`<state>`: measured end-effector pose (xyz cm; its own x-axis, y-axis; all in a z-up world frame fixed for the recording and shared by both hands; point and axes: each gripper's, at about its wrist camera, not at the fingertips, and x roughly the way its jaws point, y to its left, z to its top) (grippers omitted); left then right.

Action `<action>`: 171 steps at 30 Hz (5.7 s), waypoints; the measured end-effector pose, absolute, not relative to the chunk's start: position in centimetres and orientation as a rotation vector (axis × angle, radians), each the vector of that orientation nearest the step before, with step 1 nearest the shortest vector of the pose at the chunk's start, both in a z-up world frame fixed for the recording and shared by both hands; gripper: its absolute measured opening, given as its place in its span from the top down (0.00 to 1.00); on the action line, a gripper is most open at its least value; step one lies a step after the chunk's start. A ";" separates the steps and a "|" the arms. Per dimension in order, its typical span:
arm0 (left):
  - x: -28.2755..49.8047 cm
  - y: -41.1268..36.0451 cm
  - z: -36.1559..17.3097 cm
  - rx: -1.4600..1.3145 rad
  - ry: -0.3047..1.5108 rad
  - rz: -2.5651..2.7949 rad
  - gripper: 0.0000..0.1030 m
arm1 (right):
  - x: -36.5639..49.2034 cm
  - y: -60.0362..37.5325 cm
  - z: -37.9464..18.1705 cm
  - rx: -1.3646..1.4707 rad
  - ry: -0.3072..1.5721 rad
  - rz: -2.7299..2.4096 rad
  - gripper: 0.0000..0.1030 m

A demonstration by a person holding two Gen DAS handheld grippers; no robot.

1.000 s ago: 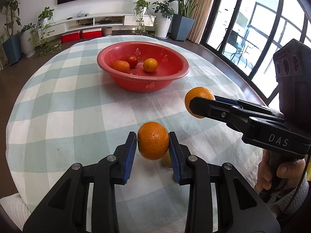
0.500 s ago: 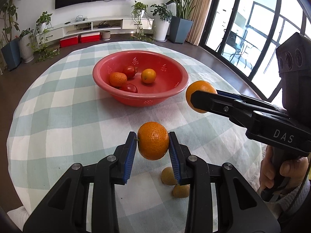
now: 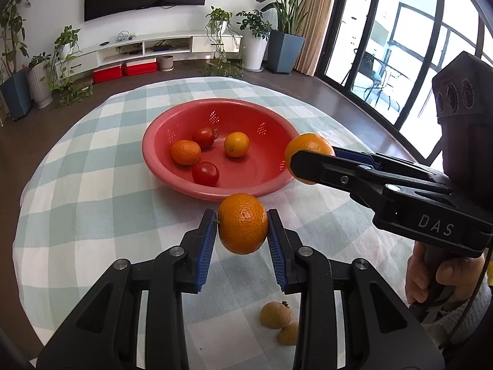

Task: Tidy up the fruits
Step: 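Carry the mandarin in left tool while right tool carries the orange toward the bowl, then lower the mandarin into the bowl with left tool while right tool lowers the orange, then open both tools and withdraw them from the bowl toward the brown fruits, then lower right tool around a brown fruit while left tool approaches the other brown fruit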

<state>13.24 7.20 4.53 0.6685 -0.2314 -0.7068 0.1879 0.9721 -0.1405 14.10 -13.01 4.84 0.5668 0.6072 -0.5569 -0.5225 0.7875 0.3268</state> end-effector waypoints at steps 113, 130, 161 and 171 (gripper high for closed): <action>15.8 6.3 5.0 0.085 0.752 -0.163 0.69 | 11.7 -12.9 4.0 0.061 0.674 0.650 0.60; 10.8 5.5 4.4 0.097 0.756 -0.159 0.69 | 4.8 -12.0 0.5 -0.019 0.728 0.722 0.58; 8.0 5.3 0.9 0.079 0.837 -0.198 0.69 | 3.1 -9.3 -2.5 -0.119 0.814 0.745 0.54; 7.9 5.4 0.5 0.074 0.846 -0.201 0.69 | 2.8 -9.3 -2.5 -0.127 0.816 0.746 0.56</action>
<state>7.89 5.43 0.49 0.6453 -0.1475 -0.7496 0.2060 0.9784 -0.0152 2.84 -9.33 -2.50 0.4496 0.5549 -0.7000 -0.6480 0.7419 0.1720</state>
